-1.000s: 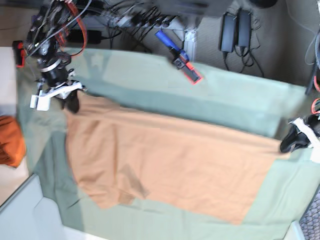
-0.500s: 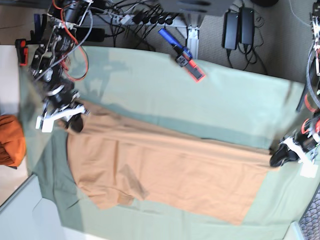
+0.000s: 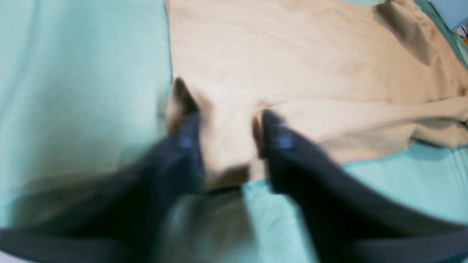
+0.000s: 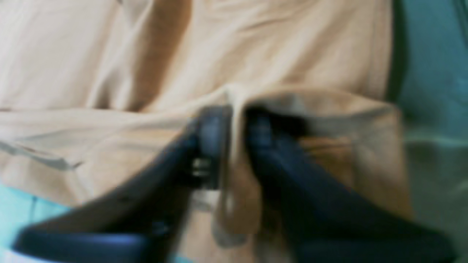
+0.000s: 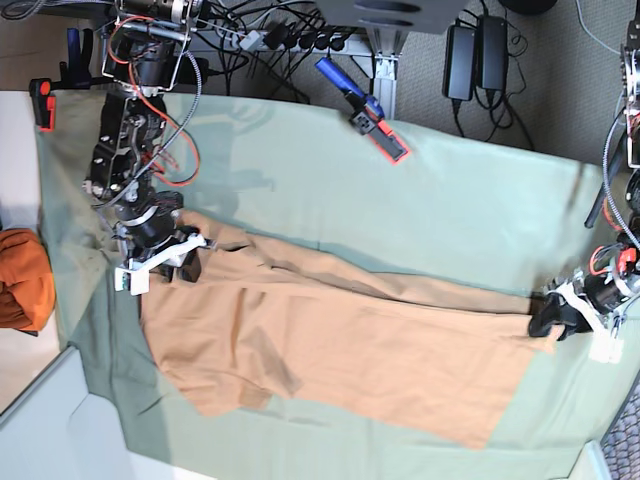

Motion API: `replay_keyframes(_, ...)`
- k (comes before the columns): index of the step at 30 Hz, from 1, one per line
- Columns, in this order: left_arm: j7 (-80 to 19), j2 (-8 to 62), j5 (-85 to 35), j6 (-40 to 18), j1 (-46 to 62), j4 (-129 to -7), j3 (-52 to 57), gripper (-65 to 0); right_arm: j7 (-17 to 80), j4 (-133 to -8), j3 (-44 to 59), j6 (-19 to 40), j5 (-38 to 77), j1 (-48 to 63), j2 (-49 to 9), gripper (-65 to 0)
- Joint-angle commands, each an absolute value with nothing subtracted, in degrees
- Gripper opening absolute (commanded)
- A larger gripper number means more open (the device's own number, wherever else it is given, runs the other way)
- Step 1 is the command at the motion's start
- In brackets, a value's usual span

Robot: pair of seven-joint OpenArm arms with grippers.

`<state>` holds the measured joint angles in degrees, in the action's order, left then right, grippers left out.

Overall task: Fold the T-shirt properly
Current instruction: 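Lift the side edge and fold it across the shirt body, then lower the folded edge onto the shirt and release both grippers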

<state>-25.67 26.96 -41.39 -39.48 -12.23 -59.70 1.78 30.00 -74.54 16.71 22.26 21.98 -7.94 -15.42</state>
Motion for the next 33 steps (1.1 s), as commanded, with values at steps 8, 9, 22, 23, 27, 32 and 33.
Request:
replay_keyframes(8, -32.27, 28.25, -46.81, -40.0, -13.13, -60.58, 6.11, -26.7, 33.65, -77.36, 20.8, 26.98, 27.05, -8.38, -16.34, -24.1)
replay_keyframes(9, -33.65, 28.47, -48.49, -40.0, -13.04, -60.58, 7.55, -26.8, 34.02, -78.19, 22.55, 27.0, 27.88, -7.92, -16.36, -24.1)
replay_keyframes(22, -36.25, 31.07, -53.84, -40.0, -10.81, -60.58, 12.73, -26.8, 35.2, -79.88, 36.93, 27.05, 37.69, 0.95, -15.51, -24.1)
replay_keyframes(23, -36.21, 30.98, -53.89, -40.0, -10.35, -60.58, 12.73, -26.8, 35.09, -79.85, 36.95, 27.05, 37.98, 1.3, -15.05, -24.1)
replay_keyframes(27, -36.01, 30.92, -54.87, -40.0, -9.47, -60.58, 12.73, -26.8, 34.44, -79.83, 36.58, 27.07, 37.93, 1.04, -12.67, -24.1)
replay_keyframes(32, -35.88, 30.3, -56.64, -40.0, -9.37, -60.55, 12.71, -26.8, 34.09, -79.75, 34.7, 27.07, 37.23, -0.56, -10.76, -24.1)
replay_keyframes(33, -35.86, 30.06, -56.55, -40.0, -9.34, -60.55, 12.71, -26.8, 34.04, -79.68, 34.15, 27.07, 36.77, -1.02, -10.57, -24.1)
